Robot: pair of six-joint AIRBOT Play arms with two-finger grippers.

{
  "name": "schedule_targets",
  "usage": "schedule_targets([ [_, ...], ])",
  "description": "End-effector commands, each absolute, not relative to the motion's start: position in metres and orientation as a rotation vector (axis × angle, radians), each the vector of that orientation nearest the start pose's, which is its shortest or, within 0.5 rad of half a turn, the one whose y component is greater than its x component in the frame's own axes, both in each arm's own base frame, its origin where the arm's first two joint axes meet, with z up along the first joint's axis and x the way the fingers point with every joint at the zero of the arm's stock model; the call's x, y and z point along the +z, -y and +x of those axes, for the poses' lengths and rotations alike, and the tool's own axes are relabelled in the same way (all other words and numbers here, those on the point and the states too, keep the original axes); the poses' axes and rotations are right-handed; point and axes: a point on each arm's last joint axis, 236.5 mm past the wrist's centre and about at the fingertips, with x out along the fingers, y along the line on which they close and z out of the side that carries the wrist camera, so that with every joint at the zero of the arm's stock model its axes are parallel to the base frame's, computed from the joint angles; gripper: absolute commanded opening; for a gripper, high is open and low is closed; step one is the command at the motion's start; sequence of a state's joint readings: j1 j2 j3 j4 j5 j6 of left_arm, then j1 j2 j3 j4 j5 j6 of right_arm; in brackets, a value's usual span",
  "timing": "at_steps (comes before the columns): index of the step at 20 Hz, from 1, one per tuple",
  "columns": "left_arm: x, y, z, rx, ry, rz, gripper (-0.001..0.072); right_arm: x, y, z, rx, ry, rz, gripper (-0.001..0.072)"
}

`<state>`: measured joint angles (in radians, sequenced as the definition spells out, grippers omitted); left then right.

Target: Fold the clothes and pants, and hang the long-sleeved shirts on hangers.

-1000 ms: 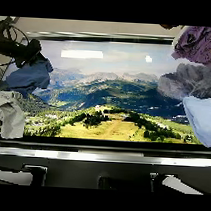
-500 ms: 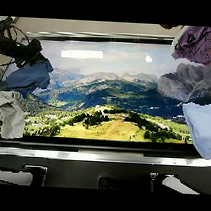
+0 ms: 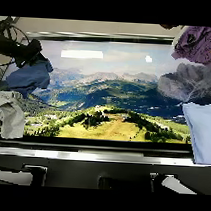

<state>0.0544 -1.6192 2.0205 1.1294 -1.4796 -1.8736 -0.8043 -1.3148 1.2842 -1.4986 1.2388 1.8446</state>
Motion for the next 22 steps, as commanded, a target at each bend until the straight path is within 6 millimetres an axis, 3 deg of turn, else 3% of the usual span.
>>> schedule_targets([
  [1,0.169,0.068,0.483,-0.192,-1.103,-0.461,0.0016,0.094,0.175,0.402,-0.333,-0.931,0.687,0.0051],
  [3,0.177,0.062,0.475,-0.186,-1.091,-0.402,0.0016,0.098,0.092,0.429,-0.152,-0.982,0.568,0.004],
  [6,0.174,0.053,0.453,-0.163,-1.092,-0.208,0.0016,0.095,-0.025,0.437,0.076,-1.055,0.398,0.004],
  [8,0.161,0.057,0.437,-0.154,-1.101,-0.146,0.0016,0.092,-0.08,0.429,0.17,-1.086,0.294,0.004],
  [10,0.149,0.067,0.425,-0.17,-1.096,-0.143,0.0016,0.09,-0.116,0.421,0.215,-1.099,0.216,0.004],
  [12,0.14,0.074,0.415,-0.191,-1.111,-0.118,0.0017,0.088,-0.142,0.413,0.265,-1.101,0.147,0.004],
  [14,0.13,0.073,0.403,-0.188,-1.173,-0.099,0.0018,0.088,-0.155,0.408,0.291,-1.101,0.113,0.004],
  [22,0.126,0.072,0.399,-0.18,-1.202,-0.1,0.0019,0.088,-0.155,0.409,0.291,-1.098,0.109,0.0043],
])
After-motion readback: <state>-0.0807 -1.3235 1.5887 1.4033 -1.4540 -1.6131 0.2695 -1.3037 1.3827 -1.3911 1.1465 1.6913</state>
